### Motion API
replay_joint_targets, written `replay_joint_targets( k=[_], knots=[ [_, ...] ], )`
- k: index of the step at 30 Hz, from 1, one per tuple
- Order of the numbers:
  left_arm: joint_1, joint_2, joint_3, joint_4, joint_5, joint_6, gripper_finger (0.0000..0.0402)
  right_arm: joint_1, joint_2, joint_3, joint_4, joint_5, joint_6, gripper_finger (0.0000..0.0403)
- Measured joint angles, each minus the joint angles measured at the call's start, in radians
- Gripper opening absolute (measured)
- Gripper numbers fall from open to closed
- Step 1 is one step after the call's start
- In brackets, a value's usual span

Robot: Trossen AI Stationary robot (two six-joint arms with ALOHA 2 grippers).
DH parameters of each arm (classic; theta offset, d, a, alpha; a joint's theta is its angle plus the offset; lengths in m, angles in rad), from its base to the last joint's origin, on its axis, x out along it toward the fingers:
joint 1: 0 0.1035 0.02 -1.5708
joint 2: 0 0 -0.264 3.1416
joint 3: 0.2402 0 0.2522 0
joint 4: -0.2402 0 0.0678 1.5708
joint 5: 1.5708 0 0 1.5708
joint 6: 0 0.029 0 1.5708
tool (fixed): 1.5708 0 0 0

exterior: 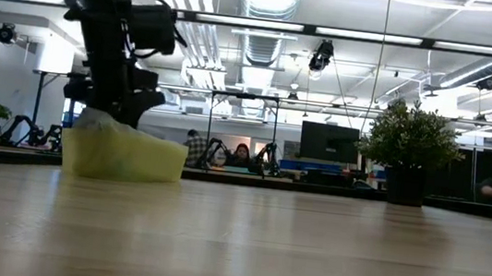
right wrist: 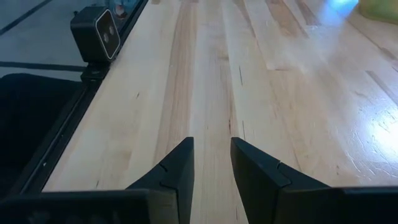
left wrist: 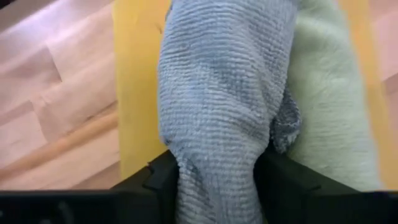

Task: Roll microfiber towels into tight, uniform cylinder then place into a basket
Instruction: Put the rolled gray towel into the yellow bin

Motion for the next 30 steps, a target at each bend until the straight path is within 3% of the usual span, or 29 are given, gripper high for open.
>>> replay_joint_targets(
  k=[5, 19, 24, 30],
  knots=[
    [0.000, -0.050, 0.003, -0.009, 0.006, -0.005, 0.0181, 0.000, 0.000, 0.000, 0.000, 0.000, 0.000, 0.0100],
    [0.000, -0.066, -0.025, -0.045, 0.031, -0.036, 0.0178, 0.000, 0.000, 0.000, 0.003, 0.000, 0.000, 0.0100],
    [0.000, -0.072, -0.013, -0.045, 0.034, -0.060, 0.0131, 0.000, 0.000, 0.000, 0.004, 0.000, 0.000, 0.0100],
    [0.000, -0.072, -0.008, -0.045, 0.039, -0.056, 0.0025, 0.000, 0.000, 0.000, 0.004, 0.000, 0.000, 0.0100]
  ],
)
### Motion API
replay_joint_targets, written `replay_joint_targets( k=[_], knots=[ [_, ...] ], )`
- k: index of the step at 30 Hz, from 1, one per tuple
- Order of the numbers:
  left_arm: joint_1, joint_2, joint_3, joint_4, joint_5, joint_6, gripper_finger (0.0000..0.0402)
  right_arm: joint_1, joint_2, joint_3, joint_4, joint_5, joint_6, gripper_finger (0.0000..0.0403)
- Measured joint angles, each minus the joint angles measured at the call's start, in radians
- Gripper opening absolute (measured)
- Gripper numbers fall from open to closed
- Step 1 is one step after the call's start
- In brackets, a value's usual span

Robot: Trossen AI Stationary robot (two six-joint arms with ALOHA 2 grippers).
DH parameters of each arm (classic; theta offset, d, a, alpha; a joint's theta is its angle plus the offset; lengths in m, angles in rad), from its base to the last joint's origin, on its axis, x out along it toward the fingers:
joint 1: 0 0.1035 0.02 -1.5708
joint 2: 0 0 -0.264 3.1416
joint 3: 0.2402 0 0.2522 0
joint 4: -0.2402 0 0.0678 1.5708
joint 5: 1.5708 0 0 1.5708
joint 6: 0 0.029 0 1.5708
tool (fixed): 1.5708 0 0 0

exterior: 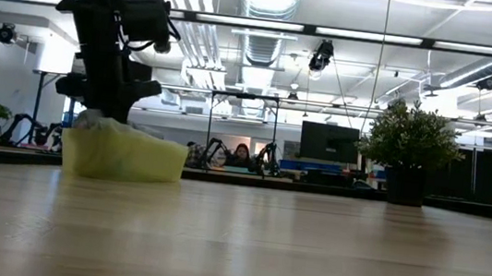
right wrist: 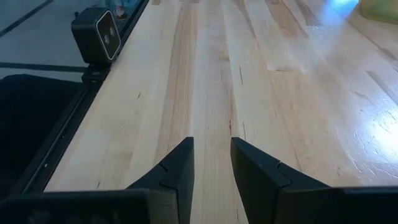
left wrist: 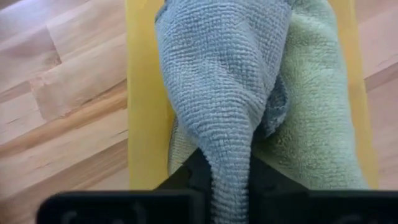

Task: Roll microfiber towels into tight, uniform cylinder then place into a basket
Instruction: Put the rolled gray towel into the yellow bin

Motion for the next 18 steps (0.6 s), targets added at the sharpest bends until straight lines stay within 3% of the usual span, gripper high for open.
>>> replay_joint_targets(
  k=[10, 18],
  knots=[
    [0.002, -0.016, -0.001, -0.072, -0.109, -0.049, 0.0006, 0.000, 0.000, 0.000, 0.005, 0.000, 0.000, 0.0100],
    [-0.002, 0.000, -0.007, -0.017, -0.040, -0.096, 0.0013, 0.000, 0.000, 0.000, 0.007, 0.000, 0.000, 0.0100]
  ],
)
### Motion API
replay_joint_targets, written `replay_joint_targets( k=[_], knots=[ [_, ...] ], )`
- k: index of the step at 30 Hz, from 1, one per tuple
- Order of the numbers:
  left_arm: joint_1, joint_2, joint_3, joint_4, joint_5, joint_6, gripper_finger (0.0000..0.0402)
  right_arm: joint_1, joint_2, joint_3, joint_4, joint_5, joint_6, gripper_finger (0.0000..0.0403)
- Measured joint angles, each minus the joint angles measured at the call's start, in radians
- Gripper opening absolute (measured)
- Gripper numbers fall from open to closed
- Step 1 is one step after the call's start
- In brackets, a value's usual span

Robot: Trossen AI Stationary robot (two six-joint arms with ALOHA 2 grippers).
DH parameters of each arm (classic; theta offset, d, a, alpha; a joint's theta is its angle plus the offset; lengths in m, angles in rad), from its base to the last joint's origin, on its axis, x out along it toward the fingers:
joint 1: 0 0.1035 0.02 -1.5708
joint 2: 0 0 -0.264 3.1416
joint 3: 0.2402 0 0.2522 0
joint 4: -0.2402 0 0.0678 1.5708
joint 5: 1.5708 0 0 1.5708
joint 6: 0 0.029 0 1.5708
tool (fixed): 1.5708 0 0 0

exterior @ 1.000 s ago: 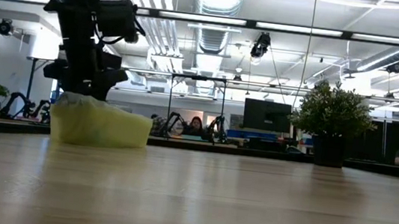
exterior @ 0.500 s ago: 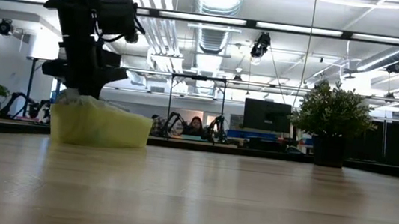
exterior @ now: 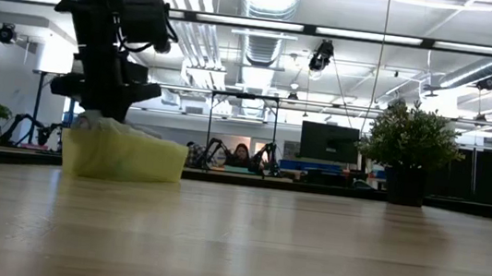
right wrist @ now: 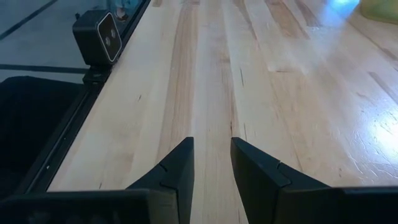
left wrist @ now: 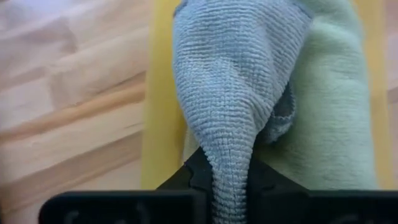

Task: Roll microfiber towels into tight, uniform cylinder then place into a basket
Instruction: Put the rolled gray towel into the yellow bin

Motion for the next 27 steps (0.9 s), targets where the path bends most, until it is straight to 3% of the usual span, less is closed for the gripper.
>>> replay_joint_targets(
  k=[9, 16, 27],
  knots=[
    [0.001, -0.005, 0.012, 0.028, -0.072, 0.041, 0.0085, 0.000, 0.000, 0.000, 0.002, 0.000, 0.000, 0.0100],
    [0.000, -0.036, 0.023, 0.026, -0.045, 0.049, 0.0140, 0.000, 0.000, -0.001, 0.003, 0.000, 0.000, 0.0100],
    [0.000, -0.105, 0.021, -0.028, -0.019, 0.071, 0.0153, 0.000, 0.000, -0.001, 0.006, 0.000, 0.000, 0.0100]
  ],
)
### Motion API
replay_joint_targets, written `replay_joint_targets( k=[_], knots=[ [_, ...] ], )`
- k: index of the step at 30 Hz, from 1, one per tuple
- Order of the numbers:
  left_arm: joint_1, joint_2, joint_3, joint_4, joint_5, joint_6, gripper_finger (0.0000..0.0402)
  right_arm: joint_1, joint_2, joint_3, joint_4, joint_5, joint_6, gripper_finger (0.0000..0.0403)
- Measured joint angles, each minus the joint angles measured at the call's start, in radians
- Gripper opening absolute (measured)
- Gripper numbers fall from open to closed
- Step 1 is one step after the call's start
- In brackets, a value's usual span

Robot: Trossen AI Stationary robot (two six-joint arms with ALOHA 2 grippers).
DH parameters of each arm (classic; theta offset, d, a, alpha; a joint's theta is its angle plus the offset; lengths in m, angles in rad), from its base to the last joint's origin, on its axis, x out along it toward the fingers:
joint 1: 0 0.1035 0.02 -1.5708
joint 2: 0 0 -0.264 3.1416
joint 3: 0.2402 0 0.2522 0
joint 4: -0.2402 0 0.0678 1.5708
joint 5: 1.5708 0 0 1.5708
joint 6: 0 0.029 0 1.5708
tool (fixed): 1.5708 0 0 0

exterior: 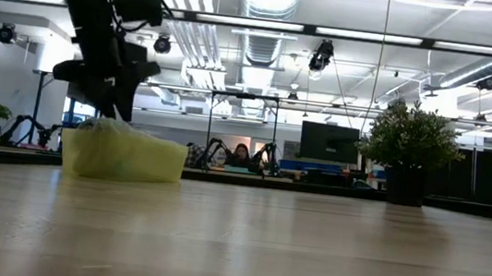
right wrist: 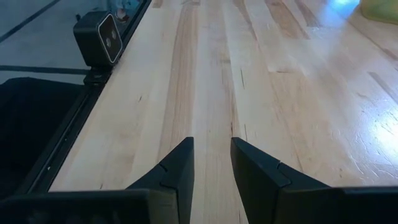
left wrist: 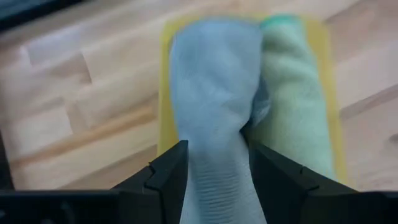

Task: Roll microfiber towels into tight, uniform cylinder then place into a basket
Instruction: Put the rolled gray towel into the yellow bin

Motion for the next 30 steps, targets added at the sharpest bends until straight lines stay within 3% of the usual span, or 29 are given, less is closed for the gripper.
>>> replay_joint_targets(
  k=[10, 23, 30],
  knots=[
    [-0.007, -0.115, -0.029, 0.094, -0.094, 0.074, 0.0153, 0.000, 0.000, 0.000, 0.001, 0.000, 0.000, 0.0100],
    [-0.005, 0.159, -0.092, 0.134, -0.054, 0.054, 0.0153, -0.001, 0.000, -0.001, 0.001, 0.000, 0.000, 0.0100],
    [-0.005, 0.163, -0.020, 0.124, -0.044, 0.082, 0.0153, -0.003, 0.000, -0.001, 0.001, 0.000, 0.000, 0.0100]
  ],
)
